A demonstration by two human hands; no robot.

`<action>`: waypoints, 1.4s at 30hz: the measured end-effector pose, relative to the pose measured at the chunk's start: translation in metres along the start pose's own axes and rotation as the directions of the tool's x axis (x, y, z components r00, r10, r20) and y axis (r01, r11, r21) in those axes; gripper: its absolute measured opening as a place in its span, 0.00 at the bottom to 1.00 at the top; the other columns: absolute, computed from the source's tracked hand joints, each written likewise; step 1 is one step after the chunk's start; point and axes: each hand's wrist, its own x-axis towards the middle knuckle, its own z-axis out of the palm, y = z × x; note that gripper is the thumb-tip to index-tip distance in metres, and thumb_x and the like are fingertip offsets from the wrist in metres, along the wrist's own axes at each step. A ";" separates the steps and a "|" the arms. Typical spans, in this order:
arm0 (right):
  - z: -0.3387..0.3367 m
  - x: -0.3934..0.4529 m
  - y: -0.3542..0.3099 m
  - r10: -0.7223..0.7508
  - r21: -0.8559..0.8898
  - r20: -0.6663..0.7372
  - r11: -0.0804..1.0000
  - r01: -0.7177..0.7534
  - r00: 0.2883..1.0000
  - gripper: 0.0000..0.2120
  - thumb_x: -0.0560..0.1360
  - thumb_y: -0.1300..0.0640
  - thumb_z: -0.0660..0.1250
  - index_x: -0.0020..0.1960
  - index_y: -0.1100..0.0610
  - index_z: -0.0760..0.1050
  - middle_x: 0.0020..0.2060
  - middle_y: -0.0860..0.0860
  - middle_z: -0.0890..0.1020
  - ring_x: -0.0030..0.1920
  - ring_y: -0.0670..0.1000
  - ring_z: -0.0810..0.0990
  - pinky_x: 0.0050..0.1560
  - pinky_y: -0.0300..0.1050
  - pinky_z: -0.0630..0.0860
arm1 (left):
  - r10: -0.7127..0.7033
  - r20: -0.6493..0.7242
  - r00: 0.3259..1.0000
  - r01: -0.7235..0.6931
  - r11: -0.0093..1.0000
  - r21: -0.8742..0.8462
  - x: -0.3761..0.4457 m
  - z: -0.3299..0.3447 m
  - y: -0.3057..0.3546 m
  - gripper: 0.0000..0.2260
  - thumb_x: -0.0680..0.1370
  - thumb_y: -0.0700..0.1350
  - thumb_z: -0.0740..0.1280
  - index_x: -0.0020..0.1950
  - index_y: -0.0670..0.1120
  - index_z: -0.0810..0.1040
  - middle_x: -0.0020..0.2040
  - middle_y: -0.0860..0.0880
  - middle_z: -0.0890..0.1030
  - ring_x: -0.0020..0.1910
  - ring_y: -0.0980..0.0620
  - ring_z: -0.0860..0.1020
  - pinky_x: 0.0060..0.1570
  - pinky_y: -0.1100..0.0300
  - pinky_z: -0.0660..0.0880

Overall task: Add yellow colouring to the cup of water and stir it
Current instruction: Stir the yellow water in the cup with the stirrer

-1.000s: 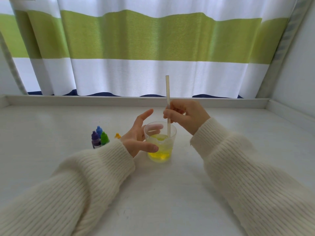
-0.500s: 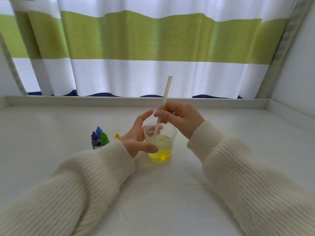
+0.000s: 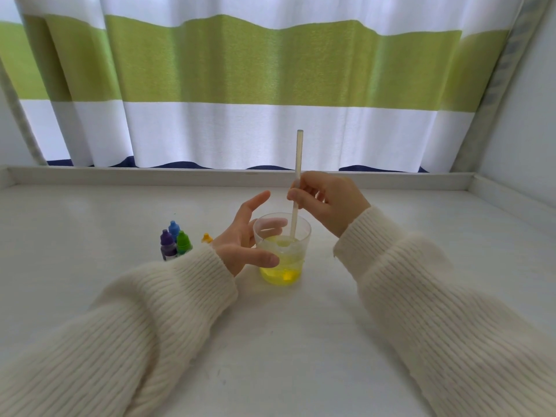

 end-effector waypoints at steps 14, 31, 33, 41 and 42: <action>0.001 -0.005 -0.013 0.049 0.298 0.092 0.952 -0.075 0.995 0.06 0.74 0.56 0.64 0.39 0.54 0.77 0.32 0.46 0.80 0.36 0.44 0.80 0.45 0.43 0.78 | 0.003 0.022 1.000 -0.003 1.000 0.000 0.000 -0.002 -0.003 0.43 0.58 0.30 0.72 0.59 0.68 0.61 0.56 0.53 0.78 0.57 0.55 0.75 0.46 0.60 0.75; 0.009 -0.002 -0.005 0.062 0.160 0.013 0.985 -0.063 0.998 0.07 0.75 0.52 0.62 0.46 0.53 0.77 0.37 0.45 0.81 0.41 0.44 0.79 0.43 0.29 0.72 | 0.014 0.035 0.999 -0.013 1.000 -0.006 0.000 -0.001 -0.001 0.43 0.58 0.31 0.71 0.62 0.64 0.59 0.53 0.54 0.80 0.54 0.56 0.77 0.48 0.59 0.76; 0.007 -0.002 -0.003 0.045 0.118 -0.005 0.992 -0.044 0.999 0.06 0.75 0.53 0.62 0.46 0.53 0.77 0.37 0.46 0.80 0.39 0.43 0.78 0.41 0.24 0.70 | 0.011 0.038 0.999 -0.011 1.000 -0.013 0.000 -0.001 -0.001 0.43 0.58 0.30 0.71 0.61 0.65 0.60 0.53 0.55 0.80 0.54 0.55 0.77 0.46 0.60 0.77; -0.005 -0.001 0.000 0.038 0.010 -0.014 0.999 -0.038 0.999 0.07 0.74 0.54 0.63 0.43 0.56 0.77 0.35 0.50 0.81 0.35 0.44 0.77 0.40 0.31 0.73 | 0.005 0.009 1.000 -0.005 1.000 -0.007 -0.001 0.001 0.002 0.42 0.57 0.32 0.72 0.58 0.67 0.60 0.57 0.52 0.76 0.58 0.55 0.73 0.47 0.61 0.75; -0.006 -0.001 -0.001 0.041 0.016 -0.013 0.999 -0.041 0.999 0.08 0.74 0.54 0.63 0.42 0.56 0.77 0.35 0.50 0.81 0.36 0.46 0.78 0.41 0.36 0.75 | 0.009 0.011 1.000 -0.009 1.000 -0.015 -0.002 0.002 0.002 0.42 0.57 0.31 0.72 0.59 0.67 0.60 0.58 0.52 0.76 0.58 0.55 0.73 0.47 0.61 0.75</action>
